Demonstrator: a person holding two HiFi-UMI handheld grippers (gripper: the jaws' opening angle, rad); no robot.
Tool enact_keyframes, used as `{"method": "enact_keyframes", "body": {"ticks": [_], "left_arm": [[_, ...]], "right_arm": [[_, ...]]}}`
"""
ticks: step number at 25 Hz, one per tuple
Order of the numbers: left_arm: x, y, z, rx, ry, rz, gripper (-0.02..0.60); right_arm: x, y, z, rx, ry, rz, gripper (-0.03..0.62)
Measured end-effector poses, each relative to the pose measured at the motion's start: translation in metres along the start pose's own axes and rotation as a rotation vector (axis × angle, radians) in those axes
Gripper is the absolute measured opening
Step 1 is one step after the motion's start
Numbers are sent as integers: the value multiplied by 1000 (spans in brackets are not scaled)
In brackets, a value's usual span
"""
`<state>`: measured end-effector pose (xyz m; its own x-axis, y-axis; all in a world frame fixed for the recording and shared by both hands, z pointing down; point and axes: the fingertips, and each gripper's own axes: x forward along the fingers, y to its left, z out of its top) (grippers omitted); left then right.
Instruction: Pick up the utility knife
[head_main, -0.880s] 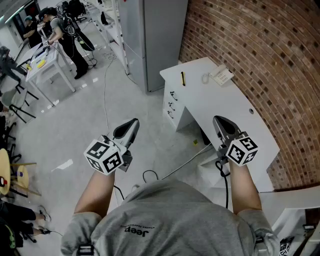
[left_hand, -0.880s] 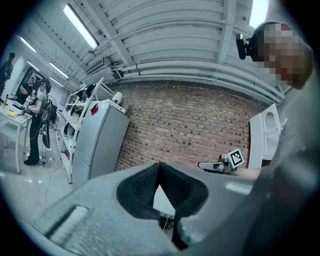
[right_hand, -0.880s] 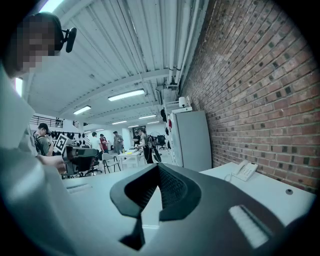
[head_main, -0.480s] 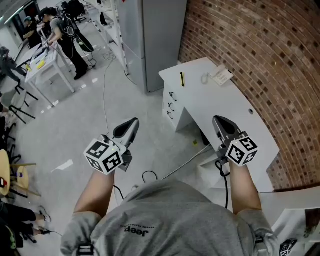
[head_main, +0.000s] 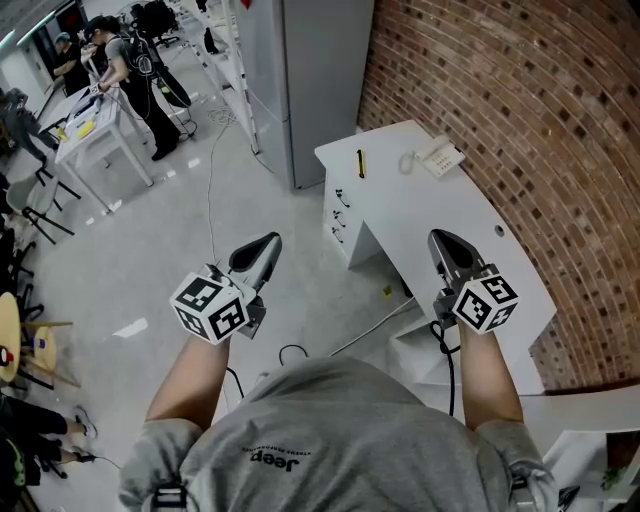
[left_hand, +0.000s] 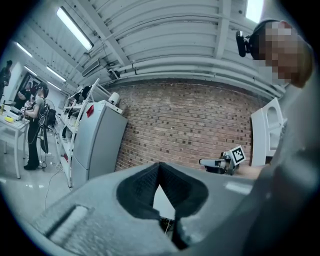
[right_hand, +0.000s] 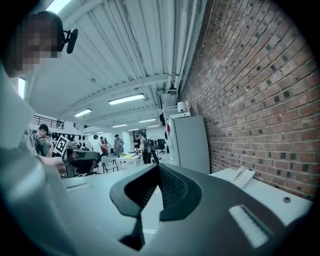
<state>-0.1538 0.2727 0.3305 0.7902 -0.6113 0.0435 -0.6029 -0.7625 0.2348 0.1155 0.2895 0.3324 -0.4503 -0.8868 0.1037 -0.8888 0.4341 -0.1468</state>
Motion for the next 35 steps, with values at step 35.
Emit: {"method": "enact_keyframes", "body": {"ticks": [35], "left_arm": [[158, 87, -8, -40, -10, -44, 0]], "right_arm": [[114, -111, -1, -13, 34, 44, 9]]}}
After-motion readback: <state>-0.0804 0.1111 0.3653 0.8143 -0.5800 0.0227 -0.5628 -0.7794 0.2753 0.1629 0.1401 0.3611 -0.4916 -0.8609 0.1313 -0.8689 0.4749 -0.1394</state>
